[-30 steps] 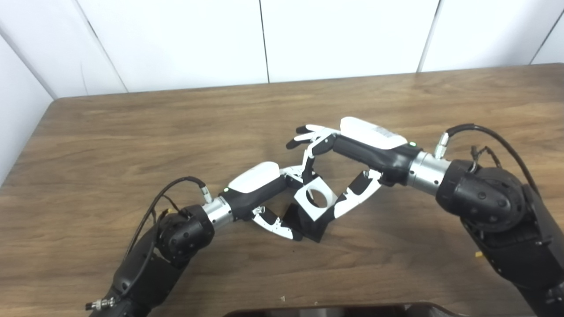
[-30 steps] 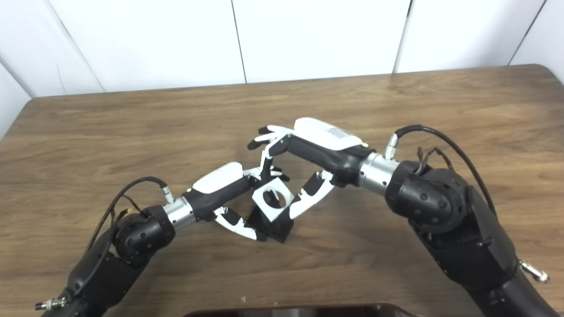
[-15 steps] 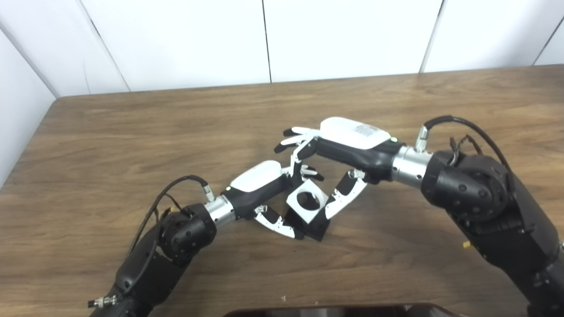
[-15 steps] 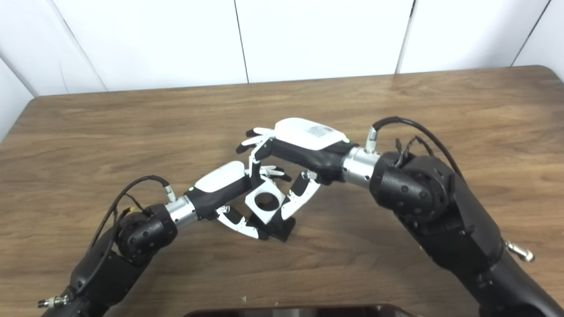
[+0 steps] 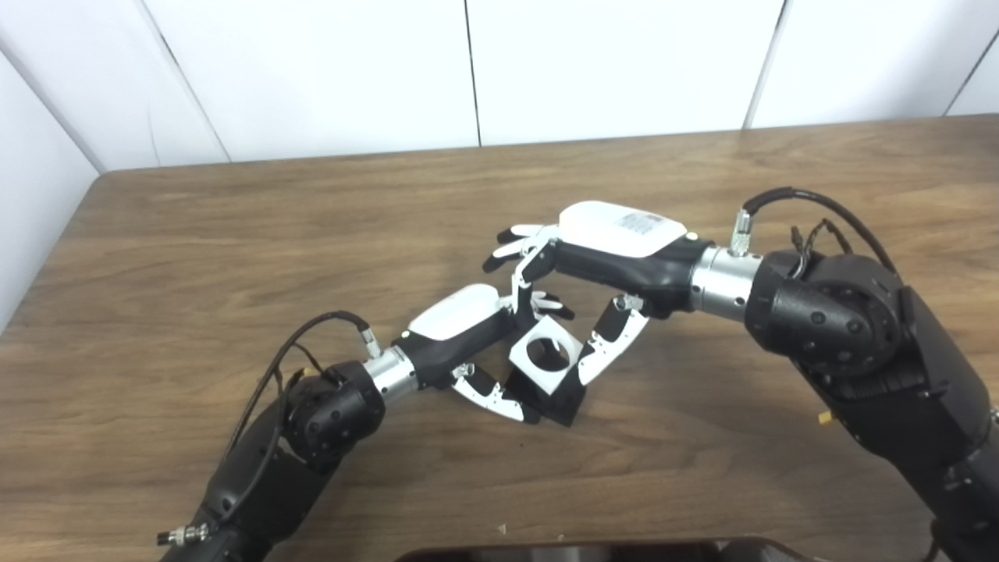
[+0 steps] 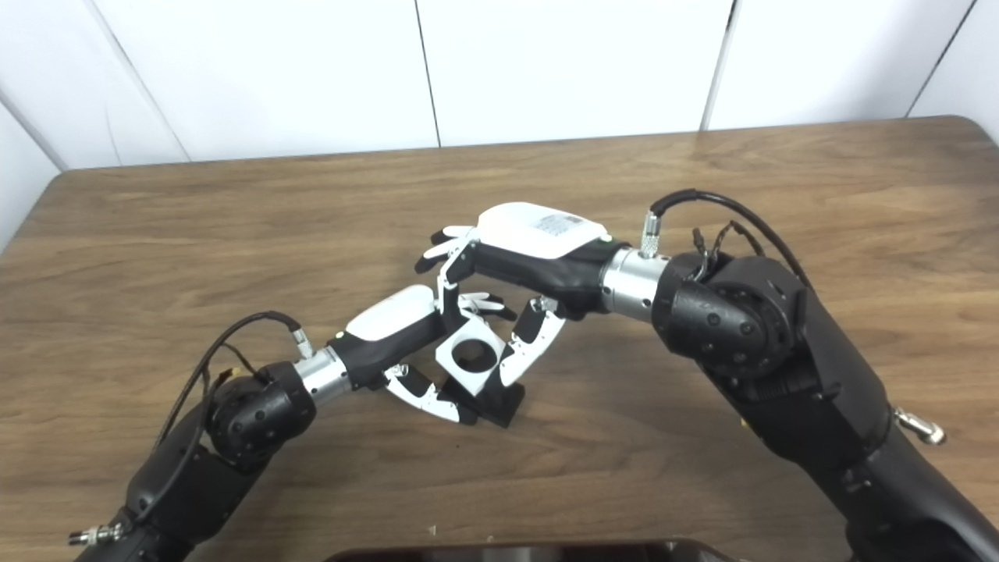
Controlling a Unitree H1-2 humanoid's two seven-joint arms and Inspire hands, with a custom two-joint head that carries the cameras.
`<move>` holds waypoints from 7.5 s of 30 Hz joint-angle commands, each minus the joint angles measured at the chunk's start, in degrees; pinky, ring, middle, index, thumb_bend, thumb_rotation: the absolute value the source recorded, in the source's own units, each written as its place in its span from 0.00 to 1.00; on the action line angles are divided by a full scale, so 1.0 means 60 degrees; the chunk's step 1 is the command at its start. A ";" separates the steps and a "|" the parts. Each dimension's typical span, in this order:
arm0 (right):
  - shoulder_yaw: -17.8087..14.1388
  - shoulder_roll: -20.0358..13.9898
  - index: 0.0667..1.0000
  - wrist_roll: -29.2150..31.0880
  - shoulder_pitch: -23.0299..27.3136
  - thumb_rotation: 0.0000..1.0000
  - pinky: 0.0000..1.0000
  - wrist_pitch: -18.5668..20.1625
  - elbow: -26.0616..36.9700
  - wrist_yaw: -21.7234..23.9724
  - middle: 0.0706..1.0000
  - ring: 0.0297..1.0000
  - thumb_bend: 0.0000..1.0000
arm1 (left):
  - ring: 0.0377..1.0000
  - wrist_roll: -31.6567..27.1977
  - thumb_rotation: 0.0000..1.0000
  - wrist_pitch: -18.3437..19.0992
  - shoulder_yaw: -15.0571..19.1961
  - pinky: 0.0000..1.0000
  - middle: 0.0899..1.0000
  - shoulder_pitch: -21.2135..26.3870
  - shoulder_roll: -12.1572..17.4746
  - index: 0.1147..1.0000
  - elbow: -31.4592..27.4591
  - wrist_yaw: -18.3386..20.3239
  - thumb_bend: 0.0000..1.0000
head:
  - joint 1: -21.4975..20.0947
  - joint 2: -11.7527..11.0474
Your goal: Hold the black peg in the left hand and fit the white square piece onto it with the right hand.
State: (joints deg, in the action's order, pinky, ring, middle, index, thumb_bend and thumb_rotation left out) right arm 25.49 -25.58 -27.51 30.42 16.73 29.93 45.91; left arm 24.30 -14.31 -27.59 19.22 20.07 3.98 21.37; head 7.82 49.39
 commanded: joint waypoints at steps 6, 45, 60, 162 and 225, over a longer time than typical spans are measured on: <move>-0.0074 -0.0253 0.44 -0.0015 0.0320 0.15 0.95 -0.0366 0.0103 0.0114 0.87 0.97 0.52 | 0.95 0.0547 0.08 0.0803 -0.0311 0.87 0.88 -0.0261 0.0172 0.42 0.0302 0.0673 0.52 | 0.0002 0.0033; -0.0262 0.0700 0.44 -0.0272 -0.0587 0.14 0.89 -0.0736 -0.1315 -0.0877 0.87 0.96 0.52 | 0.93 0.0593 0.08 0.0845 -0.0347 0.86 0.87 -0.0315 0.0136 0.42 0.0162 0.0578 0.52 | 0.0176 0.0125; -0.0241 0.0586 0.44 -0.0377 -0.0717 0.14 0.91 -0.0837 -0.1641 -0.1024 0.86 0.95 0.52 | 0.94 0.0506 0.08 0.0890 -0.0305 0.87 0.88 -0.0360 0.0207 0.42 0.0079 0.0628 0.52 | 0.0131 0.0189; -0.0382 -0.0132 0.44 -0.0438 0.1270 0.14 0.98 -0.1191 -0.0384 0.0070 0.84 0.96 0.52 | 0.95 0.0511 0.08 0.1489 -0.0260 0.88 0.88 -0.0355 0.0335 0.43 -0.0240 0.0963 0.52 | 0.0023 0.0375; 0.0138 0.0439 0.44 -0.1552 0.0219 0.15 1.00 -0.1597 -0.0570 0.0333 0.87 0.98 0.52 | 0.95 0.0784 0.08 0.1907 -0.0230 0.90 0.88 -0.0392 0.0298 0.42 -0.0523 0.0936 0.52 | 0.0363 0.0542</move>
State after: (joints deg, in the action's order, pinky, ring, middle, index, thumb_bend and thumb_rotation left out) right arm 26.70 -23.48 -37.18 29.34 7.93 25.82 48.49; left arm 25.92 -6.65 -27.45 18.43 20.31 -0.74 23.11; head 9.93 52.65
